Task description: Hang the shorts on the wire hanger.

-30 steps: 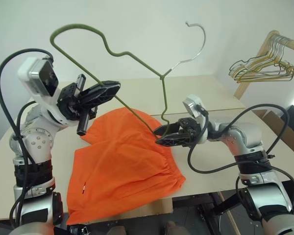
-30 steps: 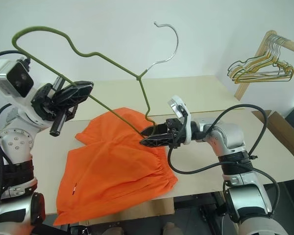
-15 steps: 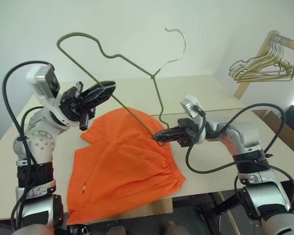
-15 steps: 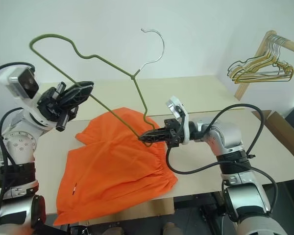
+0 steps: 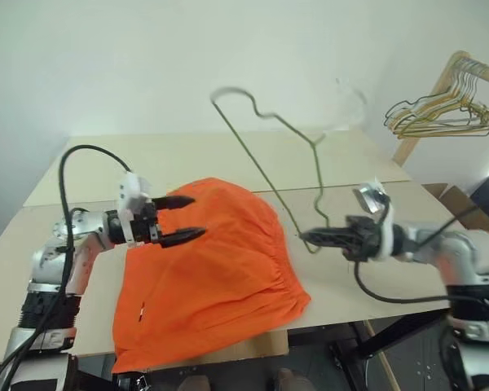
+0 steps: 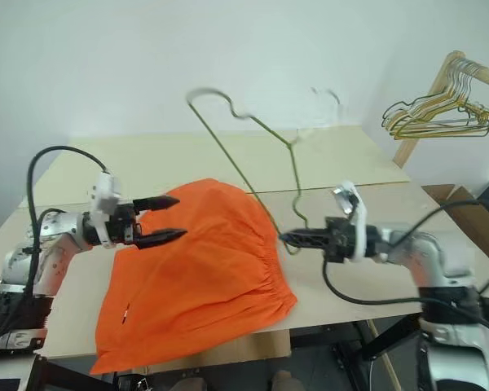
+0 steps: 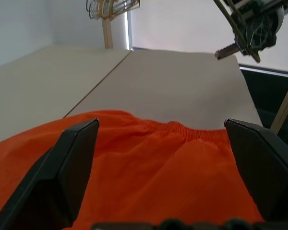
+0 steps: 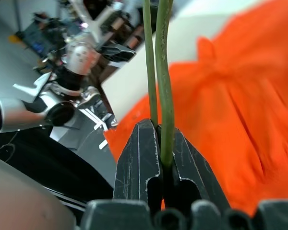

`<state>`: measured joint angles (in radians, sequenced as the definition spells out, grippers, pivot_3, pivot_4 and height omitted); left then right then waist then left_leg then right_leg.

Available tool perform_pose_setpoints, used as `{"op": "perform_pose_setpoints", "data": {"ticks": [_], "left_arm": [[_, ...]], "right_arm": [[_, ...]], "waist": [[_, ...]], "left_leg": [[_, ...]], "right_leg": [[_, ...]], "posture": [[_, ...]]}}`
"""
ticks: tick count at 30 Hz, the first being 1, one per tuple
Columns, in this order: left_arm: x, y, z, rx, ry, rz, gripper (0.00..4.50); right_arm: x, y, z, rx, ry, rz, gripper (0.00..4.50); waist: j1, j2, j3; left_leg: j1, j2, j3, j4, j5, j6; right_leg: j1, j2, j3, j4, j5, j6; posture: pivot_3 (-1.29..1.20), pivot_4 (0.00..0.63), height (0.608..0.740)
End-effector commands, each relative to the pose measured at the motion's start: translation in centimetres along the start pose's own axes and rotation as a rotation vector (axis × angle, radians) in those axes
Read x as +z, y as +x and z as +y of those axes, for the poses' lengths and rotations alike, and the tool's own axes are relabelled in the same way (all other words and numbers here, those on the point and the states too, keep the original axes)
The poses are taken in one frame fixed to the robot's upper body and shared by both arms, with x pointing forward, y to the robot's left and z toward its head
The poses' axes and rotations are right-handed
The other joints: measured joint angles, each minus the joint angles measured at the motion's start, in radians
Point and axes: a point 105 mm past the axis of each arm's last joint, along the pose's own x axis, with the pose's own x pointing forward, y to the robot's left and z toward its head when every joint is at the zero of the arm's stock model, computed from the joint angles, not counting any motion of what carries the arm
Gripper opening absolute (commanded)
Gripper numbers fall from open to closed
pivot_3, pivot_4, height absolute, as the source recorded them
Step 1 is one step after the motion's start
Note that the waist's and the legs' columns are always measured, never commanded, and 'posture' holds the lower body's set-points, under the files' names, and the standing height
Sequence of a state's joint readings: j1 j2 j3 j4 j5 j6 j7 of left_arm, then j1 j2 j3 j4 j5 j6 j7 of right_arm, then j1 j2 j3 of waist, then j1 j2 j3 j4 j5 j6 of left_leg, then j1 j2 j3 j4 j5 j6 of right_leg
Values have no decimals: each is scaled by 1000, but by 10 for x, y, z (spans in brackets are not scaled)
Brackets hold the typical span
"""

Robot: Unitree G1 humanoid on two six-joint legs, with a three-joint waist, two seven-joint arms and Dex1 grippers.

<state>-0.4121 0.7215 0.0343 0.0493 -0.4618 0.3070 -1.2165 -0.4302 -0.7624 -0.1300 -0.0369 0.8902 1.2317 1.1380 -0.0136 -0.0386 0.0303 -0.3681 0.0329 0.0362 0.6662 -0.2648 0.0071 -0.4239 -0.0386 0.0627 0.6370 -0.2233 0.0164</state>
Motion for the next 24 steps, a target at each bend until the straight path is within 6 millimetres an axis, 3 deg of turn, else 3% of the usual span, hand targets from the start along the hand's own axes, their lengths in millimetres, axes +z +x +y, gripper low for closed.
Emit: {"op": "perform_pose_setpoints", "data": {"ticks": [1, 7, 13, 17, 20, 24], "left_arm": [[5, 0, -14, -94, 167, 78, 4481], [-4, -10, -25, -211, 191, 164, 4481], [6, -8, -25, -235, 197, 133, 4481], [2, -7, -30, -251, 202, 148, 4481], [2, -5, -34, -260, 187, 131, 4481], [-2, -2, -35, -241, 164, 123, 4481]], "right_arm": [[-21, -20, 3, -90, 65, 88, 0], [-59, -54, 14, -97, 294, 203, 0], [-97, -89, 0, -236, 446, 339, 0], [-116, -103, -10, -282, 514, 350, 0], [-123, -108, -15, -291, 533, 332, 0], [-115, -107, -21, -286, 511, 287, 0]], "waist": [[-2, 0, 0], [-24, 2, 1], [-36, 2, 1], [-38, 2, 1], [-37, 2, 1], [-40, 2, 1]], "left_leg": [[0, 0, 0, 0, 0, 0], [1, 0, 2, 0, -1, 2], [2, 1, 3, 2, -1, 2], [2, 1, 4, 3, -1, 2], [2, 1, 4, 3, -1, 3], [2, 1, 4, 4, -2, 3]], "right_leg": [[0, 0, 0, 0, 0, 0], [1, 0, 2, -1, -5, 8], [2, 0, 3, -1, -5, 10], [2, 0, 4, -1, -5, 10], [2, 1, 4, -1, -5, 11], [2, 1, 5, -1, -5, 11]], "posture": [[-27, 0, 740], [-55, 0, 740], [-59, 0, 740], [-63, 0, 740], [-60, 0, 740], [-62, 0, 740]]}}
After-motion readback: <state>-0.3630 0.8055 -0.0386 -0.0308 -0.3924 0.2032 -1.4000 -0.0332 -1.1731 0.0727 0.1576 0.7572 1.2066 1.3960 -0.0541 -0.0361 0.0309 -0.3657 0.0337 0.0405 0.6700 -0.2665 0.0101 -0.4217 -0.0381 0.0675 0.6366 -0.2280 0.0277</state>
